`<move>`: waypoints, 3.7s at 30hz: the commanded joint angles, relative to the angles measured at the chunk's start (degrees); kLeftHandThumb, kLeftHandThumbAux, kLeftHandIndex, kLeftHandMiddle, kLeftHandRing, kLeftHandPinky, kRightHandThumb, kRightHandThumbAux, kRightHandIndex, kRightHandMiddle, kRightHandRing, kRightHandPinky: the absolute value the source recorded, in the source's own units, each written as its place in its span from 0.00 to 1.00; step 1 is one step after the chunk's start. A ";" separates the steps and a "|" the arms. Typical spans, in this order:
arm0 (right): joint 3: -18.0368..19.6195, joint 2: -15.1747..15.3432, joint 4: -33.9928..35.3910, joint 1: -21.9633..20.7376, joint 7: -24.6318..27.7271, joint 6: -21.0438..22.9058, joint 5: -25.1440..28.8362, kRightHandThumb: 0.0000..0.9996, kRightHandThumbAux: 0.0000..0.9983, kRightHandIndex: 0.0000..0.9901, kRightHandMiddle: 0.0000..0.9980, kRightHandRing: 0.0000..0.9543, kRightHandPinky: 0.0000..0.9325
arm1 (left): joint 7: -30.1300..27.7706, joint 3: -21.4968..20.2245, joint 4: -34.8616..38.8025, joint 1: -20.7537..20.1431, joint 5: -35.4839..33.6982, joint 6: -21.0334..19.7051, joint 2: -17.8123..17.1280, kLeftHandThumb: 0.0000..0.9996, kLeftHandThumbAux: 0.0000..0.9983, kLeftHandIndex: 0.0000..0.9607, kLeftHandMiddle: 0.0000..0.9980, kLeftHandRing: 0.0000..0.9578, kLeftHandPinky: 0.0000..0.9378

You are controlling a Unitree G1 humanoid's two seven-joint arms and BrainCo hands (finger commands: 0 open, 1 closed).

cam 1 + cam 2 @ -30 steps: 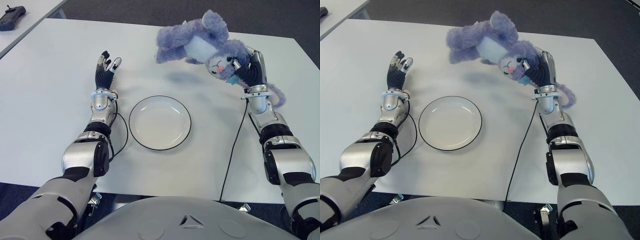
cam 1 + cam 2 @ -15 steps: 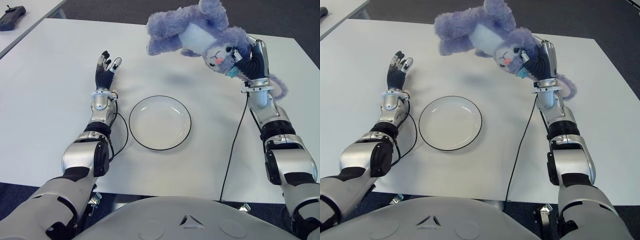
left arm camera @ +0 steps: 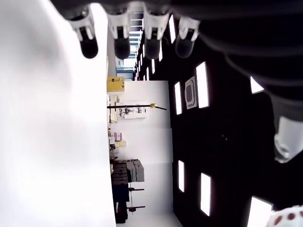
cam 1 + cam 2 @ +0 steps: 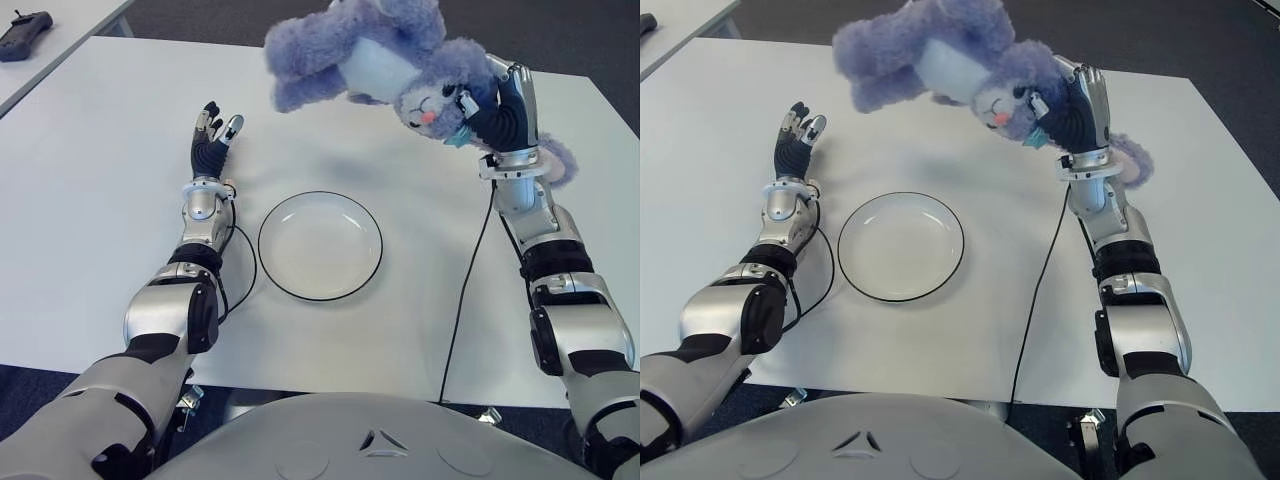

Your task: Put the doll into the plate.

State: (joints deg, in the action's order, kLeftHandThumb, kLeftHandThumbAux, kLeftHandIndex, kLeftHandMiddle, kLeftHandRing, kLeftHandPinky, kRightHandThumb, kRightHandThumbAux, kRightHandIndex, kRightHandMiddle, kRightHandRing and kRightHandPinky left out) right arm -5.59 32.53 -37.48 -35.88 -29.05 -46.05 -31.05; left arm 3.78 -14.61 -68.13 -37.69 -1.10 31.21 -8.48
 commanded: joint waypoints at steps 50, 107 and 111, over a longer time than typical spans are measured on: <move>-2.04 -8.32 -3.96 4.29 10.88 -21.77 4.96 0.70 0.72 0.44 0.86 0.89 0.88 | -0.16 -0.26 -8.84 11.32 0.04 -9.14 4.33 0.00 0.47 0.00 0.05 0.00 0.00; -8.71 -9.67 -0.24 13.47 35.52 -17.23 11.80 0.70 0.72 0.44 0.88 0.90 0.91 | -0.13 -0.07 -8.82 11.21 0.08 -8.98 4.74 0.00 0.47 0.00 0.07 0.01 0.00; -8.53 -9.50 -0.12 13.60 34.67 -16.99 9.80 0.70 0.72 0.44 0.87 0.90 0.92 | -0.13 -0.06 -8.82 11.21 0.10 -8.93 4.78 0.00 0.47 0.00 0.06 0.01 0.00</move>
State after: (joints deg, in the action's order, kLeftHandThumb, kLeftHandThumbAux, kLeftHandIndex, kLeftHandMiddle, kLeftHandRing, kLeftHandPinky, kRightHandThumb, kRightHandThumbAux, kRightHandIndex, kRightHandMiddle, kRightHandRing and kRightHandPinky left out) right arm -12.83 23.59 -37.36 -24.83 4.94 -65.05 -18.14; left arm 3.77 -14.74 -68.15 -37.75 -1.12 31.18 -8.23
